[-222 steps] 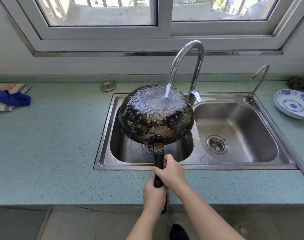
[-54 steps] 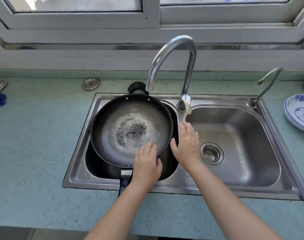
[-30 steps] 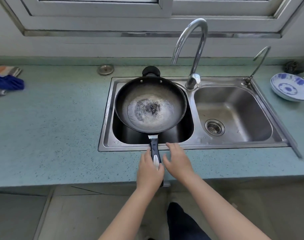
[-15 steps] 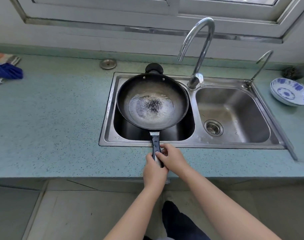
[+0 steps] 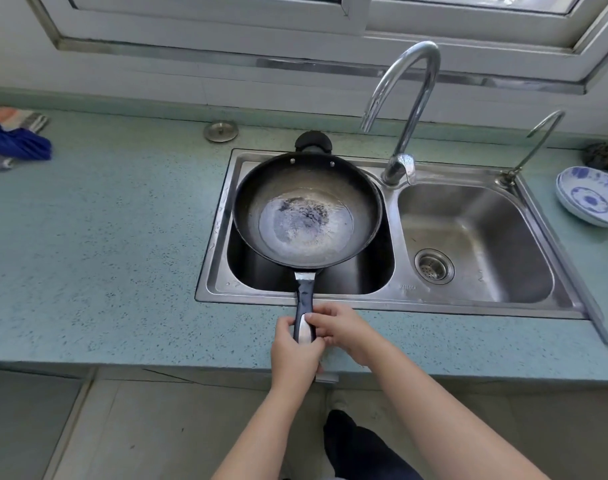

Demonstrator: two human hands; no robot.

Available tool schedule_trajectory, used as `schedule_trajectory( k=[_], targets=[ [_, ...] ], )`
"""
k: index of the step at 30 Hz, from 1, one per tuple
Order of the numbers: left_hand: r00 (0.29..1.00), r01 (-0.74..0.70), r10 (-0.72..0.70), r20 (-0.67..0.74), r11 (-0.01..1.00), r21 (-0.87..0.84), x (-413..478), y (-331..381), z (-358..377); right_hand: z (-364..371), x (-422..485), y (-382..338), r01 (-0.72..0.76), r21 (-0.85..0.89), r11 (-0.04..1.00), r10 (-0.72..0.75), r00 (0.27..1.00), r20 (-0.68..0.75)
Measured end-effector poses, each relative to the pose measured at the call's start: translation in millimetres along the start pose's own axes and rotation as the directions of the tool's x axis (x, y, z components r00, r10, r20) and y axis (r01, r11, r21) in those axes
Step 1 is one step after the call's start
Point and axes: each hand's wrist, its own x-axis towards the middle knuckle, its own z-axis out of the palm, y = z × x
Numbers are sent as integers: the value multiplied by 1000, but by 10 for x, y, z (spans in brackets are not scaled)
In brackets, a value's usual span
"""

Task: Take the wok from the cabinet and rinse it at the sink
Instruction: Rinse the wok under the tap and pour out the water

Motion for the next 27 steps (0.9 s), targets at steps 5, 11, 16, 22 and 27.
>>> schedule_trajectory(
  k=[5,11,16,22,27],
  targets=[
    [998,25,-20,58,996,-83,-15,107,-123,22,16,-75,-37,296,954,-17,984,177],
    [988,75,-37,150,964,-256,-46,159,-199,62,104,-91,-75,532,844,-42,978,205],
    [959,184,-68,275,888,-422,-54,208,-210,108,132,-158,-110,712,693,-48,979,199],
    [935,261,-103,339,847,-463,-57,151,-175,115,118,-215,-95,620,779,61,995,77],
    [948,194,-101,301,935,-297,-40,114,-222,142,144,-220,-105,523,846,104,994,32]
  ],
)
